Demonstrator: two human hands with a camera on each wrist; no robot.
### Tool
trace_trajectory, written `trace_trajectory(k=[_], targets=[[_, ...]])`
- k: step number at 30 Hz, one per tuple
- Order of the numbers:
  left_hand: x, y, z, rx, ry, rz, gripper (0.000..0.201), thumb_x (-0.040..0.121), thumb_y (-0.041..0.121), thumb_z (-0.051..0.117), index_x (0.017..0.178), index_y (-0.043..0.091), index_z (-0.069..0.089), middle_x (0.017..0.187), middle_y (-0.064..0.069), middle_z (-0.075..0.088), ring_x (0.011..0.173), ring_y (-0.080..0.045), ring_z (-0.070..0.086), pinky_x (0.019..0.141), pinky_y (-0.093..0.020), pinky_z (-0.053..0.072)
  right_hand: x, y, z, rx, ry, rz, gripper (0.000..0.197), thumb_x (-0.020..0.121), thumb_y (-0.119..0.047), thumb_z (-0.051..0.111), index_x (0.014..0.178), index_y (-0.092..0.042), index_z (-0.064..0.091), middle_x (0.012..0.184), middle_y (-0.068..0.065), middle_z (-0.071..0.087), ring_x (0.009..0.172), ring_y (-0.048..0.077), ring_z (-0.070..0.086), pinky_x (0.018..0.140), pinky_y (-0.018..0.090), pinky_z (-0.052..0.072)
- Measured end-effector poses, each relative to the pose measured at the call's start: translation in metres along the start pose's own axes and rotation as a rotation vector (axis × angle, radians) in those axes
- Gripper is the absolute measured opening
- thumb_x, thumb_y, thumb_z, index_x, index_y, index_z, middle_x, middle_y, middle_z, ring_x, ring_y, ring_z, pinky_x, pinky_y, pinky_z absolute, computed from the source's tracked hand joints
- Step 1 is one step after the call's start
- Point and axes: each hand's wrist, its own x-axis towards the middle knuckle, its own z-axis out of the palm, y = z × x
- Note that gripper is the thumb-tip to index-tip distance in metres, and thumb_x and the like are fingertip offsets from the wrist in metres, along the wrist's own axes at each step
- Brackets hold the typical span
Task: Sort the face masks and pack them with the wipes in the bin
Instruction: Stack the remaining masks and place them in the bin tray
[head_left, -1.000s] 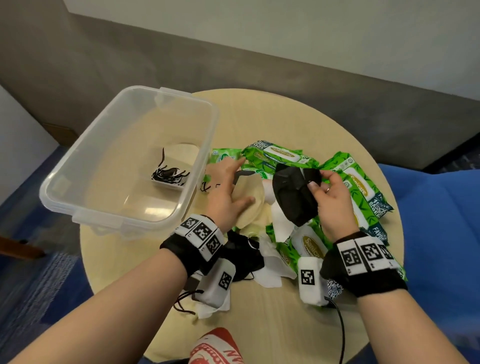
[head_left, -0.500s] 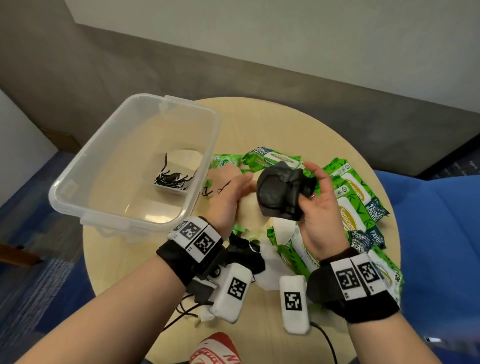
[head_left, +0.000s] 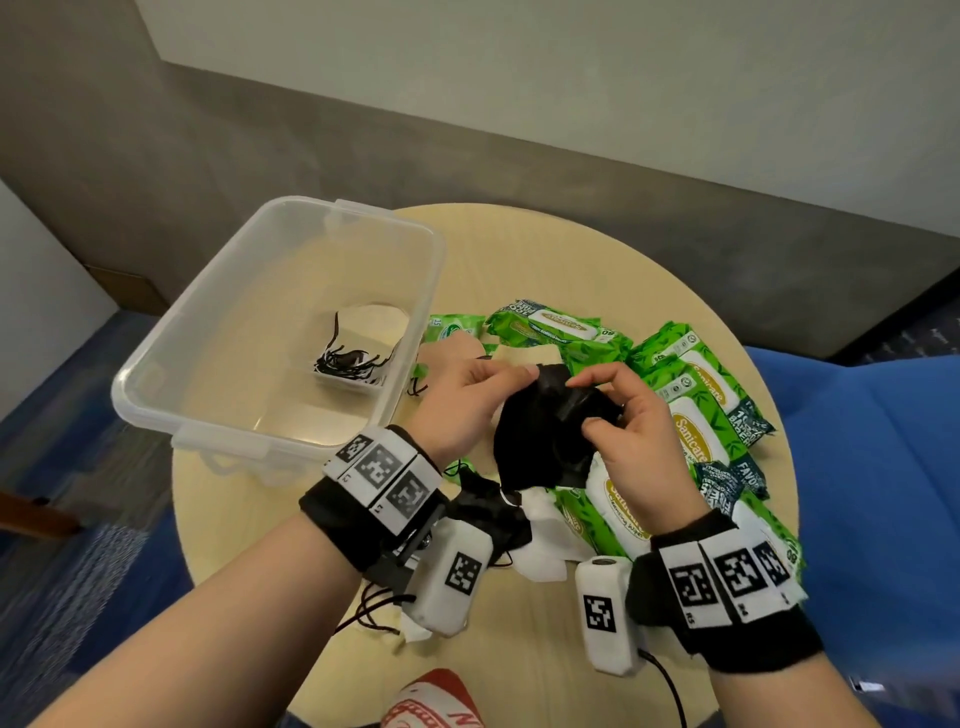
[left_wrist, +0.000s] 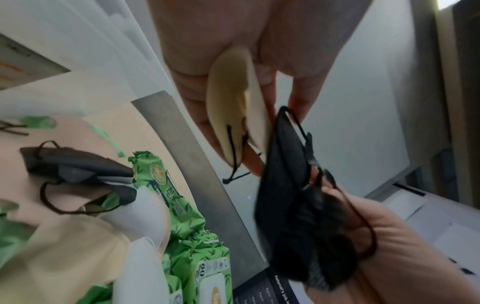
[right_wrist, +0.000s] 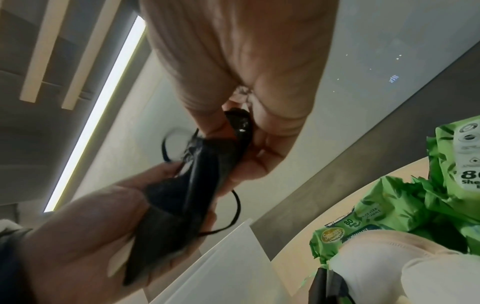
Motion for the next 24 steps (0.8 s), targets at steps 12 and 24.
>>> trace_trajectory(k=[12,24], targets=[[0.0,0.005,-0.01,0.063,0.106,0.103,0.016,0.093,0.007,0.052,0.092,0.006,0.068,0.078,0.001,0.067,0.073,0.0,0.061,0.071,-0.011,0.046,-0.014,0.013,-0.016,-0.356,-0.157,-0.001,0.05,0.072,0.018,0.042,0.067,-0.026,0.066,0.086,-0.001,0.056,0.075,0.015,0.06,0.065,0.022,0.049],[-0.011,0.018,0.001,0.132,-0.045,0.203,0.024,0.092,0.003,0.051,0.085,0.019,0.066,0.066,0.018,0.067,0.068,0.007,0.06,0.066,-0.008,0.043,0.002,-0.021,0.003,-0.282,0.027,-0.06,0.033,0.071,-0.011,0.077,0.095,-0.024,0.058,0.082,-0.006,0.064,0.083,0.011,0.06,0.078,0.031,0.049]])
